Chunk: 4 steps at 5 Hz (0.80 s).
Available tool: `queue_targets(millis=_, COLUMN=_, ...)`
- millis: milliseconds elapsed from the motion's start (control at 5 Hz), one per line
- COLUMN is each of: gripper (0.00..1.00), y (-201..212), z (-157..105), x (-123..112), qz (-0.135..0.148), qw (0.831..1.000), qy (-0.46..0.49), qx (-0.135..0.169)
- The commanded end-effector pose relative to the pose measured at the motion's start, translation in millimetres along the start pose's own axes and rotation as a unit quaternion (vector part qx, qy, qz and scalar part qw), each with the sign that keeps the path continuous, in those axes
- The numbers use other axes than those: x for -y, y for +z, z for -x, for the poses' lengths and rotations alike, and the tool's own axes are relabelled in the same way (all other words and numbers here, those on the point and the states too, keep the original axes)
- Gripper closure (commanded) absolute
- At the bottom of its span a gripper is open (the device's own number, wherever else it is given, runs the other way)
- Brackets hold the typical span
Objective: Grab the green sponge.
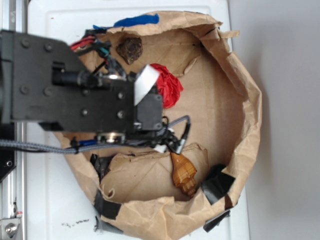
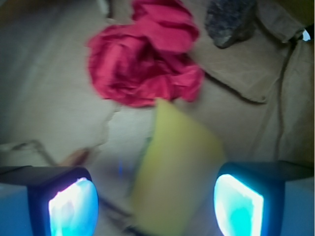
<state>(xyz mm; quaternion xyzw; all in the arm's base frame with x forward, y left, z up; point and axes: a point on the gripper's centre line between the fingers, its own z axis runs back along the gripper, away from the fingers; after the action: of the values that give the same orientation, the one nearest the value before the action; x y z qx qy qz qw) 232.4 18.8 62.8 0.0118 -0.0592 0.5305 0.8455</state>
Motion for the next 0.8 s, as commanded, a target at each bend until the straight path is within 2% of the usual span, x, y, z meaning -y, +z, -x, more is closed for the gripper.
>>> queue_targets(millis=0, gripper=0.00, y=12.9, z=-3.1, x=-18.2, qz=0.007, qw=1.000, qy=-0.010, qx=-0.007)
queue_targets(millis=600, gripper=0.00, y=11.9, z=-3.8, x=-23.0, qz=0.010, qw=1.000, qy=-0.010, qx=-0.011)
